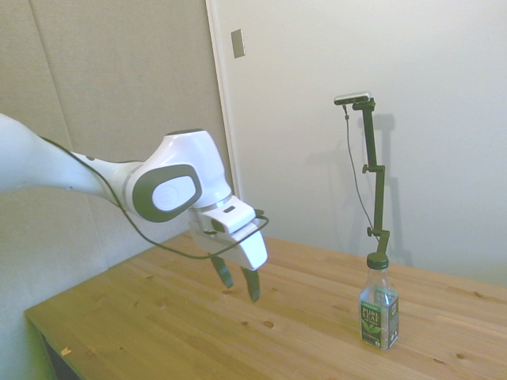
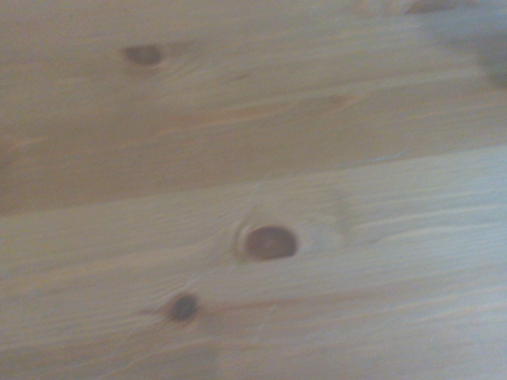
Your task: Knock down the bottle
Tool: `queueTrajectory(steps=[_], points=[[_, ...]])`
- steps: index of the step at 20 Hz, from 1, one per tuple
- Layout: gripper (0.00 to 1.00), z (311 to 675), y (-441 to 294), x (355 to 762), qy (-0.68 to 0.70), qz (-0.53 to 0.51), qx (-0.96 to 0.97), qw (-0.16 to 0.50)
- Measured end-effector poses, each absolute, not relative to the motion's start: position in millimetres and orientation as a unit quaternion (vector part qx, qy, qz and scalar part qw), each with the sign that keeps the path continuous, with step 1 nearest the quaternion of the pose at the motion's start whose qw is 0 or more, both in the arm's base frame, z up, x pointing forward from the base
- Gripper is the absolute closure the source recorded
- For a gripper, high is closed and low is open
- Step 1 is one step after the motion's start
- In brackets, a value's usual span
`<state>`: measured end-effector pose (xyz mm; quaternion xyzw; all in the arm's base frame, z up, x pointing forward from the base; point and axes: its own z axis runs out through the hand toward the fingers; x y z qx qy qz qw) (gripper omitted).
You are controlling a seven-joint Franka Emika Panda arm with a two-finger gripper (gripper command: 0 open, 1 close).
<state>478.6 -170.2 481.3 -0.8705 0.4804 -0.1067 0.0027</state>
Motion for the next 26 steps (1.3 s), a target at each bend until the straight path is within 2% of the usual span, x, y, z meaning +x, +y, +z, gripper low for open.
queueTrajectory(steps=[9, 10, 14, 19, 26], points=[[0.00, 503.5, -283.7, 504.6, 0.499, -0.119, -0.858, -0.016], [1.00, 501.3, -280.4, 505.4, 0.494, -0.113, -0.862, -0.018], [1.00, 491.4, -282.7, 511.5, 0.482, -0.108, -0.869, -0.030], [1.00, 489.7, -324.3, 523.8, 0.464, -0.129, -0.875, -0.048], [1.00, 491.5, -350.7, 543.2, 0.448, -0.148, -0.881, -0.038]])
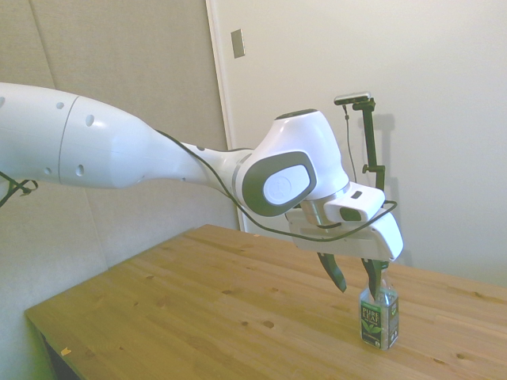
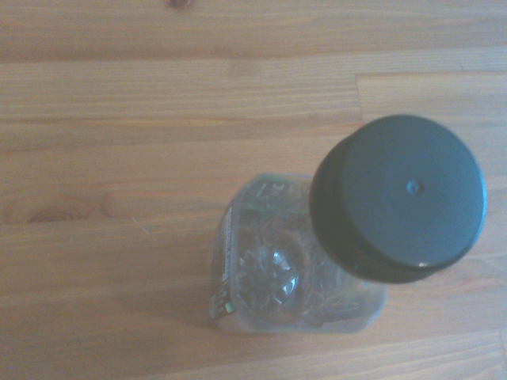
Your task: Knock down the bottle
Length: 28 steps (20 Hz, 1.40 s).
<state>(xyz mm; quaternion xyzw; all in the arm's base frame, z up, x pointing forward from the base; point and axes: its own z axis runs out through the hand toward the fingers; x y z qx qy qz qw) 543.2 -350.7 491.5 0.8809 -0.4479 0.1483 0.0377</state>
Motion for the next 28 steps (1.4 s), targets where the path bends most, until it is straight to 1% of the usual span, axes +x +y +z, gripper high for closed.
queueTrajectory(steps=[9, 14, 18, 21, 28], points=[[1.00, 497.1, -364.7, 547.8, -0.453, 0.162, 0.876, 0.042], [1.00, 500.4, -364.6, 561.3, -0.460, 0.171, 0.871, 0.035], [1.00, 508.2, -356.8, 581.8, -0.476, 0.184, 0.859, 0.030], [1.00, 510.9, -349.4, 605.1, -0.495, 0.194, 0.846, 0.027], [1.00, 491.4, -354.4, 653.6, -0.525, 0.199, 0.827, 0.036]])
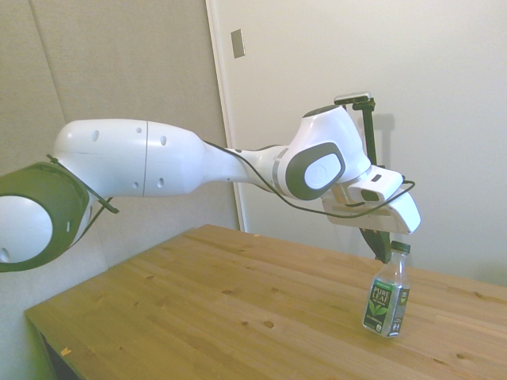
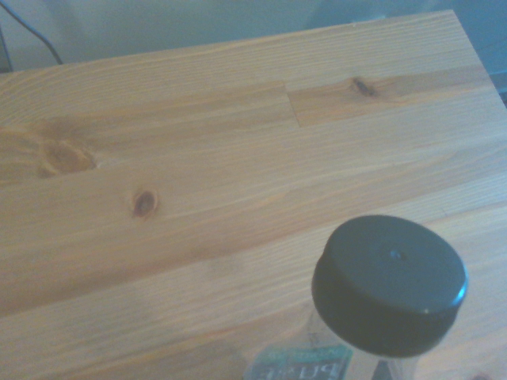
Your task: Knock down the bottle
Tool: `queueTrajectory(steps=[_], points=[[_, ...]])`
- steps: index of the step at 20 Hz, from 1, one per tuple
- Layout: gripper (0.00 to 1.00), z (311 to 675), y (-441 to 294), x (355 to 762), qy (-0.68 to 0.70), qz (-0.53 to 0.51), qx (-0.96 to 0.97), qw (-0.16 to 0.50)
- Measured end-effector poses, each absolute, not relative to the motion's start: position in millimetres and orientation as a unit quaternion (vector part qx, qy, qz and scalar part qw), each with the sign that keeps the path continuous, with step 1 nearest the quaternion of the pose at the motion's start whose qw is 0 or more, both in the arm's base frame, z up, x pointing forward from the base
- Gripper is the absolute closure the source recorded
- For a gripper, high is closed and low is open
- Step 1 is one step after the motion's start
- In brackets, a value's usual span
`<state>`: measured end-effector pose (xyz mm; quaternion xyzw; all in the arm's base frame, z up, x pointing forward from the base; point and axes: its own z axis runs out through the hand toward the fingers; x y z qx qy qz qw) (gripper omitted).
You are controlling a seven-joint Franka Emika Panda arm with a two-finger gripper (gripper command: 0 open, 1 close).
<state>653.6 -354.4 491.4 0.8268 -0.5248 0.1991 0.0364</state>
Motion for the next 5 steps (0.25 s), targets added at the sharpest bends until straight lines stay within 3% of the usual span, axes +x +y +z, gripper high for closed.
queueTrajectory(steps=[5], points=[[1.00, 482.3, -360.9, 666.6, -0.539, 0.204, 0.816, 0.031]])
